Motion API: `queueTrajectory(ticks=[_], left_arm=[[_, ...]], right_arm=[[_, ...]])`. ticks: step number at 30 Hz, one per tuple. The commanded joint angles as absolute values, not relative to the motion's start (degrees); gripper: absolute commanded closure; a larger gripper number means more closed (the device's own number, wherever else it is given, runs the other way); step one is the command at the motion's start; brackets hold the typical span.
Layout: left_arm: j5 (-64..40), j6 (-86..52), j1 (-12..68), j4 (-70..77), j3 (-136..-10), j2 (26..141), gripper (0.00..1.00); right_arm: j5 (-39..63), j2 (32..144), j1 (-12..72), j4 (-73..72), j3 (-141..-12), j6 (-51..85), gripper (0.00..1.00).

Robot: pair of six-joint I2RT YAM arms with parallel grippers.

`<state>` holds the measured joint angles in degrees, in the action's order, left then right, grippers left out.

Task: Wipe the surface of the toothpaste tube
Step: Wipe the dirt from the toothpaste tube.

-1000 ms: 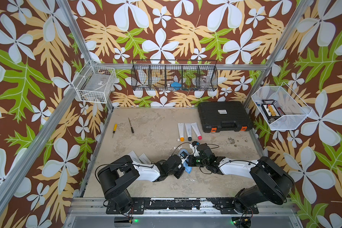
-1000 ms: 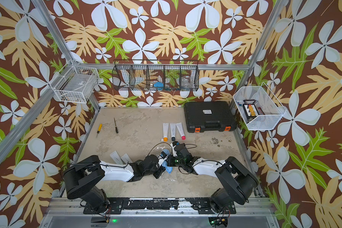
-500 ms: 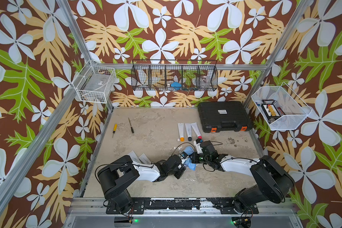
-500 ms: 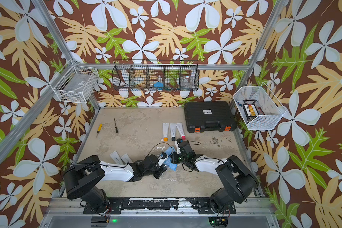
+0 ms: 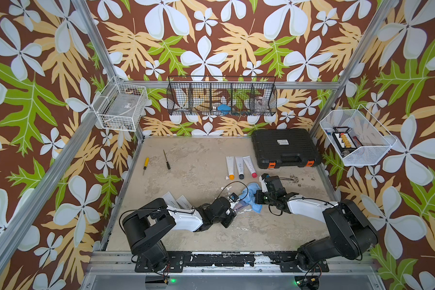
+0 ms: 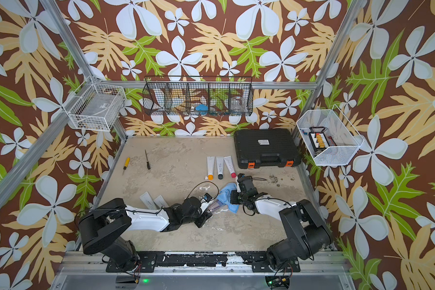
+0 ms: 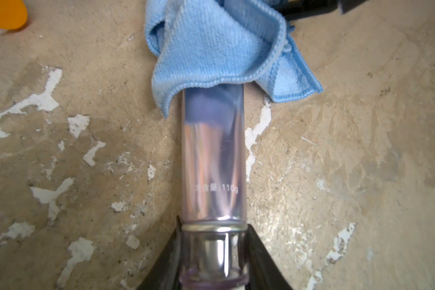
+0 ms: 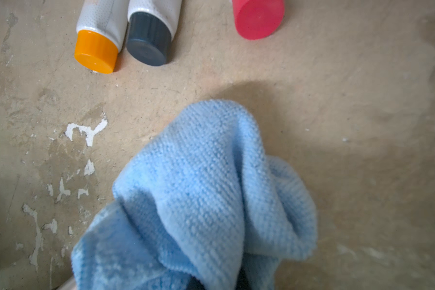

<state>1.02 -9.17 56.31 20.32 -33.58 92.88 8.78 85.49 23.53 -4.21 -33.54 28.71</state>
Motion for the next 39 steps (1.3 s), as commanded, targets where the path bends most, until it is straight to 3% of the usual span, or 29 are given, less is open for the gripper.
queueTrajectory(ticks=[1,9,27,39], left_arm=[[0.16,-9.05,56.25,19.95,-33.57,92.81,0.76],[-0.35,-8.88,56.25,20.26,-33.75,93.08,0.76],[0.35,-9.01,54.09,20.17,-33.6,92.73,0.76],[0.42,-9.14,53.44,20.21,-32.89,91.93,0.77]], right_arm=[[7.59,85.93,23.47,0.4,-33.82,27.48,1.0],[11.28,88.04,25.04,-2.34,-33.64,29.75,1.0],[15.06,86.65,40.71,-10.72,-31.09,42.04,1.0],[17.34,84.36,41.75,-14.33,-28.89,46.19,1.0]])
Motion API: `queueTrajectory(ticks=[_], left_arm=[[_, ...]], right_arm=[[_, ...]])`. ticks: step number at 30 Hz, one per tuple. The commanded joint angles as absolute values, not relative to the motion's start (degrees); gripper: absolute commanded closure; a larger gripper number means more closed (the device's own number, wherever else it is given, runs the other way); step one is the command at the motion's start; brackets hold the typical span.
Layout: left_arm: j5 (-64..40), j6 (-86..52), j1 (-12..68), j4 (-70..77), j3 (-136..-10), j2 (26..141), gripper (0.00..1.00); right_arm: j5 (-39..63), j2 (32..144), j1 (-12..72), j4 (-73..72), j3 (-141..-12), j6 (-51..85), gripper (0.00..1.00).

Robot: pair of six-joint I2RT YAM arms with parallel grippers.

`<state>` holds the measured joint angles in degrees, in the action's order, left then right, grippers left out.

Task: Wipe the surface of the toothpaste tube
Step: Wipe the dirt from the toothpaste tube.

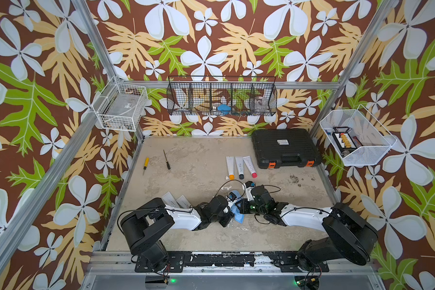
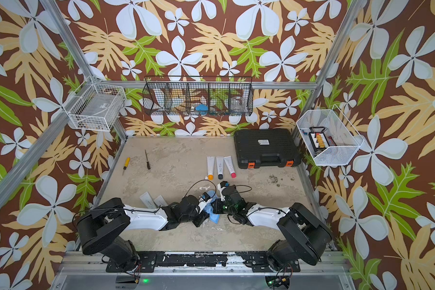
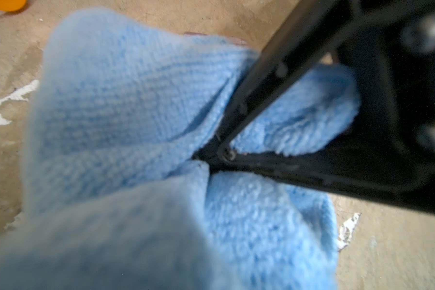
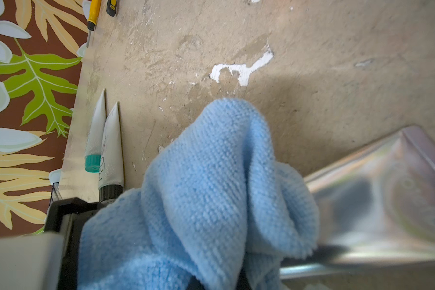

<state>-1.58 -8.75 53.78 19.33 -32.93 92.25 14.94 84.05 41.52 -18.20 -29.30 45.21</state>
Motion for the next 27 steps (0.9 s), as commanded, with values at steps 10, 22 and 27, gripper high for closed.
queueTrajectory(ticks=[10,22,27], left_arm=[[0.18,-8.96,53.37,20.72,-32.14,90.77,0.78],[-0.39,-8.44,53.4,20.22,-31.99,89.82,0.78],[-0.71,-8.26,53.39,20.26,-31.77,89.48,0.78]], right_arm=[[11.84,85.34,41.6,-11.78,-28.2,44.43,1.0],[4.25,83.95,35.72,-7.32,-27.97,39.01,1.0],[3.22,83.42,31.56,-6.41,-27.88,36.43,1.0]])
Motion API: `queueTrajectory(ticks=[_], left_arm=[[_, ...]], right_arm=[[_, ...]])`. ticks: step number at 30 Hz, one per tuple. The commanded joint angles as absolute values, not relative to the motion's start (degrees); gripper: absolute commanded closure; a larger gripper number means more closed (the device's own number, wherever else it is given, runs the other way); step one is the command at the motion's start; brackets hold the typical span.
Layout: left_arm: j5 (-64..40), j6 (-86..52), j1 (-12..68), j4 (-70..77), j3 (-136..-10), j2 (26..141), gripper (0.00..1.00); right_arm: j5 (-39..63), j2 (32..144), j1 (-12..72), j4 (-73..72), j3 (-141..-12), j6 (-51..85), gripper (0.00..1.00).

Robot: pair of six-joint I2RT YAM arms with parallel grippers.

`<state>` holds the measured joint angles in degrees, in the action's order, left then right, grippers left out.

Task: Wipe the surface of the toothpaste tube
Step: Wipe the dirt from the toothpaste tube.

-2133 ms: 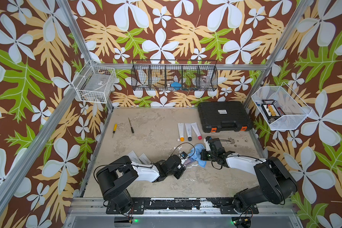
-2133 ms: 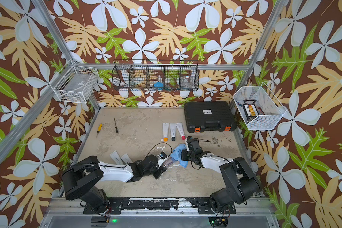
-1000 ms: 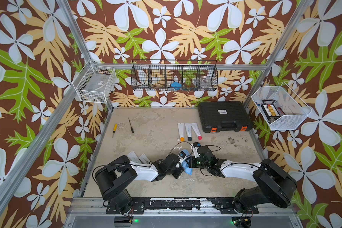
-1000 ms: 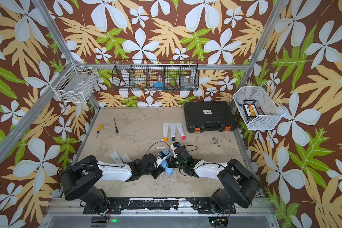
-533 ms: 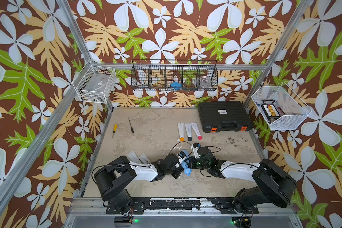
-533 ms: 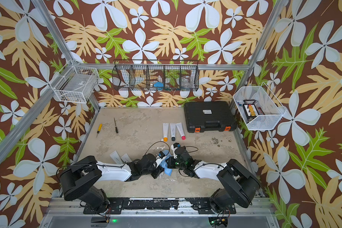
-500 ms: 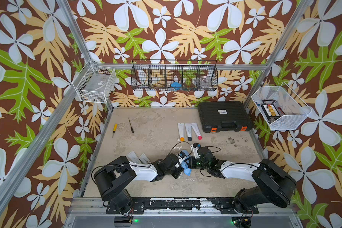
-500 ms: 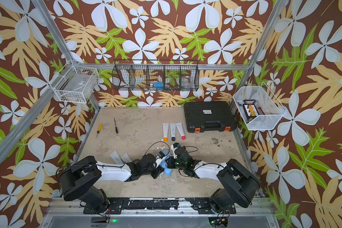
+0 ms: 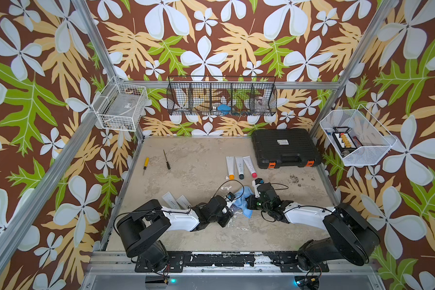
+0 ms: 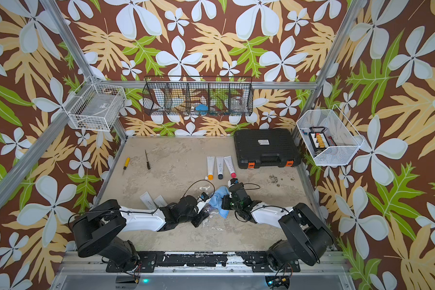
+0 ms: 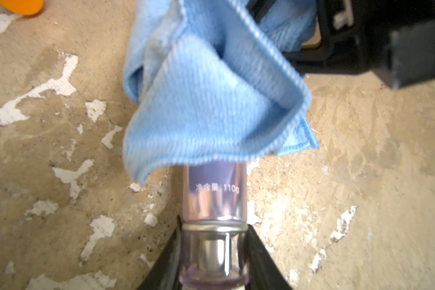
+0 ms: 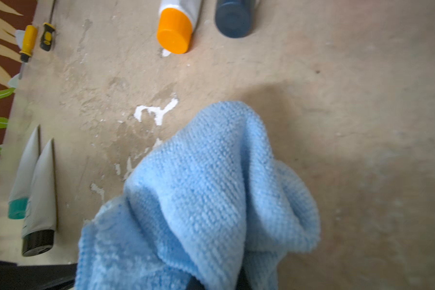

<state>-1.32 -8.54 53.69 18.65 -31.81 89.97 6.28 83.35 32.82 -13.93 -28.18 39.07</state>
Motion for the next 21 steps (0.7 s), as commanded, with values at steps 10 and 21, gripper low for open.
queueTrajectory(ticks=[10,21], left_arm=[[-2.44,-8.22,53.37,20.65,-31.73,89.23,0.78],[-2.58,-8.17,53.41,20.46,-31.9,89.74,0.78]], right_arm=[[-1.08,82.65,30.5,-2.76,-31.27,33.94,1.0],[5.18,86.8,31.56,-5.29,-33.14,33.66,1.0]])
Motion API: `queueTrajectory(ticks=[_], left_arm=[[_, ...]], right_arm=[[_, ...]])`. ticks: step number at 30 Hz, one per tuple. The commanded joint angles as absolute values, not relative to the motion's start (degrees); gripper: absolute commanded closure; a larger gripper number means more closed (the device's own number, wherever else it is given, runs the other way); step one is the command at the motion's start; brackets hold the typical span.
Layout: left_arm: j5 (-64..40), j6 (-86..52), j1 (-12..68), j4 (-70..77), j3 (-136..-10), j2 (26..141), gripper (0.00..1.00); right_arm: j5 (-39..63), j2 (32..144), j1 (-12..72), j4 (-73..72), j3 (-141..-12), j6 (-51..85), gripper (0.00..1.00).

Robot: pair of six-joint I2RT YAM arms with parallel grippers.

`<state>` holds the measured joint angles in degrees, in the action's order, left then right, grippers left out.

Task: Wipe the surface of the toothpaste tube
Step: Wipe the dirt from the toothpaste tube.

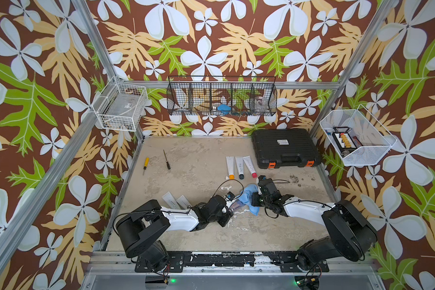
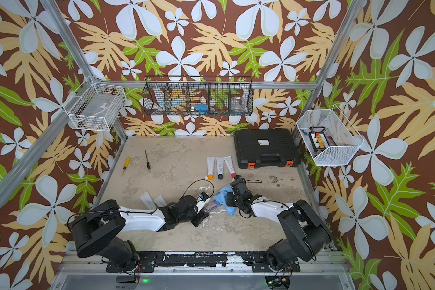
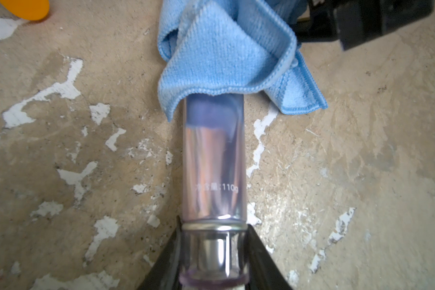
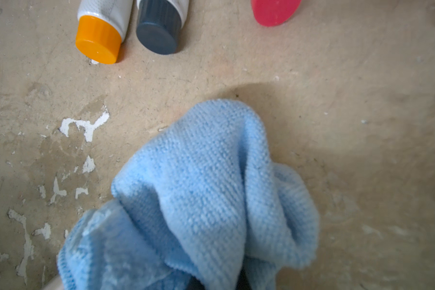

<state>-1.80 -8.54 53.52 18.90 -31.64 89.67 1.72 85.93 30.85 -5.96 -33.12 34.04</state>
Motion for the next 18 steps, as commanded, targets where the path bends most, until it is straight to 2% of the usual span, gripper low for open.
queueTrajectory(ticks=[1,18], left_arm=[[-2.59,-8.26,53.39,20.33,-31.99,89.97,0.78],[-1.73,-8.26,53.44,19.86,-33.05,91.67,0.78]], right_arm=[[5.19,87.11,31.88,-5.32,-33.2,33.74,1.0],[9.96,88.89,43.65,-13.47,-28.95,44.02,1.0]])
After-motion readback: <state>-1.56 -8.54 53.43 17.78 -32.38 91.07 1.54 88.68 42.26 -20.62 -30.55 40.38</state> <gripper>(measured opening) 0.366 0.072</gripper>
